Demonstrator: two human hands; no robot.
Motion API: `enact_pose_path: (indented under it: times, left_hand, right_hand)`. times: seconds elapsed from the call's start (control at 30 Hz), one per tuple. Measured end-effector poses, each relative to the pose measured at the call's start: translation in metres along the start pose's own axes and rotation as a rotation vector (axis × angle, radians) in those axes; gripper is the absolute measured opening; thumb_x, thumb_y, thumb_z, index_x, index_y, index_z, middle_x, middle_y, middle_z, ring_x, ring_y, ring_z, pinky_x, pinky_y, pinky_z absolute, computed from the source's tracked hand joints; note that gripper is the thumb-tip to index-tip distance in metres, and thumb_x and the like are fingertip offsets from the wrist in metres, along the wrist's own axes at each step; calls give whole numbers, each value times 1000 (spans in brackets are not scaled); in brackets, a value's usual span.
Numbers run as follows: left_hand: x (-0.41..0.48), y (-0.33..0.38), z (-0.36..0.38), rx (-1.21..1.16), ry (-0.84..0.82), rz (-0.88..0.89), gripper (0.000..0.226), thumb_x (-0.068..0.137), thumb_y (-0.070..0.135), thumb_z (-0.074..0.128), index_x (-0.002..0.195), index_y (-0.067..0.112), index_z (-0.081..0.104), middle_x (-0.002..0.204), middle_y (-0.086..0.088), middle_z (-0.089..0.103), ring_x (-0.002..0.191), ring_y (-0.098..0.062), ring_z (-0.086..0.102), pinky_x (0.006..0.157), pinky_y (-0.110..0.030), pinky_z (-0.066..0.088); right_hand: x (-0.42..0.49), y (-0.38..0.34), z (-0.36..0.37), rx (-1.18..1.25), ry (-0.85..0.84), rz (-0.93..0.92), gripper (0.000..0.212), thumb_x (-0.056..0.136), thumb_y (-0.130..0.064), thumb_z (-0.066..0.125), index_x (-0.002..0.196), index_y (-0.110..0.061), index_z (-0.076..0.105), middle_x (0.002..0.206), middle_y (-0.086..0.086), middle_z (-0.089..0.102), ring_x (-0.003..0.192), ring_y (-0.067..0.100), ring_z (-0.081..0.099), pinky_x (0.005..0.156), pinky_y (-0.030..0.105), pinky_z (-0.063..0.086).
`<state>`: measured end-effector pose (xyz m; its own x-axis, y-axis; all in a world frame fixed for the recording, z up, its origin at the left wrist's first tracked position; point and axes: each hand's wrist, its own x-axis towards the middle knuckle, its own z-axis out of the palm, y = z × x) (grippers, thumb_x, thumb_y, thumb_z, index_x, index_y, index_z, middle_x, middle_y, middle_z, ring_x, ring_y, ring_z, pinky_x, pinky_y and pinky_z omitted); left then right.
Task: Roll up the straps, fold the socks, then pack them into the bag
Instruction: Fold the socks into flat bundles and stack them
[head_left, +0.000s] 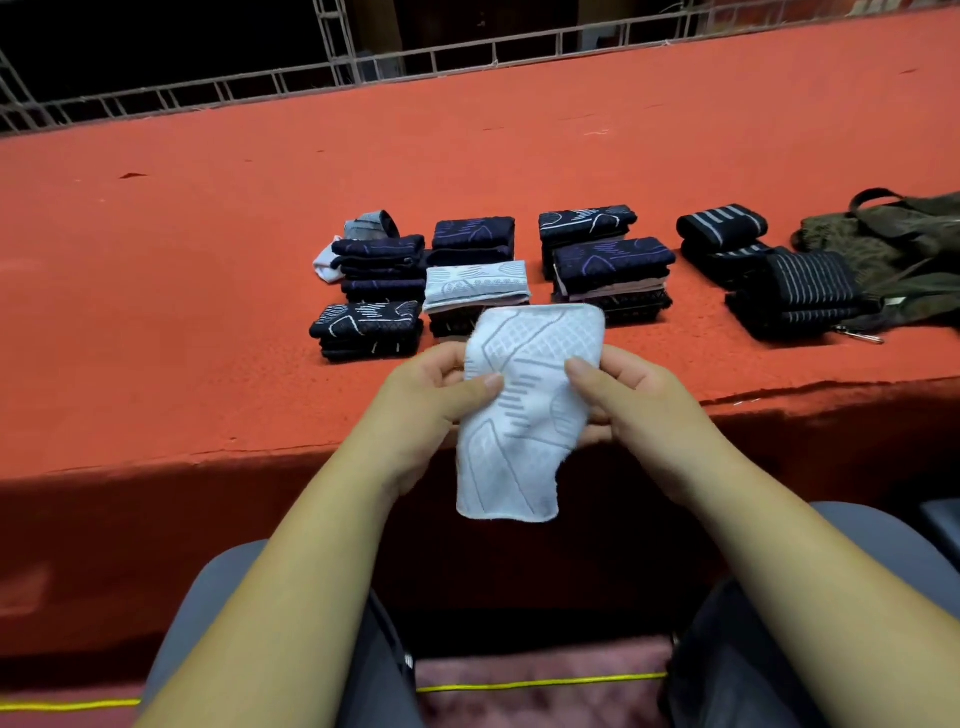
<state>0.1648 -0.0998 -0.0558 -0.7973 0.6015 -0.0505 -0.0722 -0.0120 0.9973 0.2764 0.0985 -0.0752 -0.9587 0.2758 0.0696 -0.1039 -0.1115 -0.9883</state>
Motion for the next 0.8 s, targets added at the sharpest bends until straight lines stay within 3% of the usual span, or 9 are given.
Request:
enact_pose_path:
  times: [0.13,0.27,0.37,0.47,0.53,0.6,0.7,0.8]
  left_hand:
    - [4,1,3,-145,83,36,28,102,3,64,130,4,63,117,-19,77,100,-33,76,84,-44,64]
    - [3,3,1,-74,112,56,25,105,4,61,129,9,64,116,-17,78,103,-37,77,80,-46,66]
    - [5,4,0,-18,133,112,27,105,3,60,131,12,63,117,-16,78,108,-38,76,92,-54,63]
    - [4,7,-2,16,74,132,33,104,3,62,135,17,62,120,-14,78,109,-35,76,87,-46,64]
    - [1,8,-3,31,-8,95,37,104,6,63,138,20,61,122,-12,77,107,-32,76,77,-41,64]
    - [0,7,-5,37,-66,49,36,104,9,63,138,22,62,125,-9,77,109,-29,76,83,-43,64]
    - [1,5,-8,27,-43,16,28,106,14,59,132,21,67,119,-9,77,97,-25,74,87,-45,59]
    - [1,4,-11,43,-34,27,26,106,12,61,129,21,69,115,-14,77,95,-27,71,85,-43,57]
  right_hand:
    - [-5,1,0,-34,-208,82,36,100,-18,67,135,-20,65,109,9,78,83,20,72,74,34,60]
    - [-6,4,3,-85,-187,87,34,101,-16,69,130,-34,70,122,30,70,94,28,64,88,47,50]
    - [-5,3,3,-62,-159,107,29,100,-15,68,124,-32,74,106,38,63,87,30,58,79,44,51]
    - [-4,3,4,-28,-92,97,19,102,-19,66,117,-24,77,97,21,66,80,28,57,69,38,52]
    - [-2,5,3,-5,-12,74,16,104,-23,65,115,-17,76,98,16,72,81,27,62,77,46,54]
    - [0,7,1,-2,49,52,15,105,-20,64,114,-16,76,99,14,74,85,28,64,78,47,52]
    - [0,6,-3,-40,25,56,18,104,-18,63,116,-22,76,101,15,73,85,28,64,69,35,50]
    - [-1,3,-4,-33,-19,70,22,103,-14,62,119,-21,75,94,11,74,69,19,65,57,27,48]
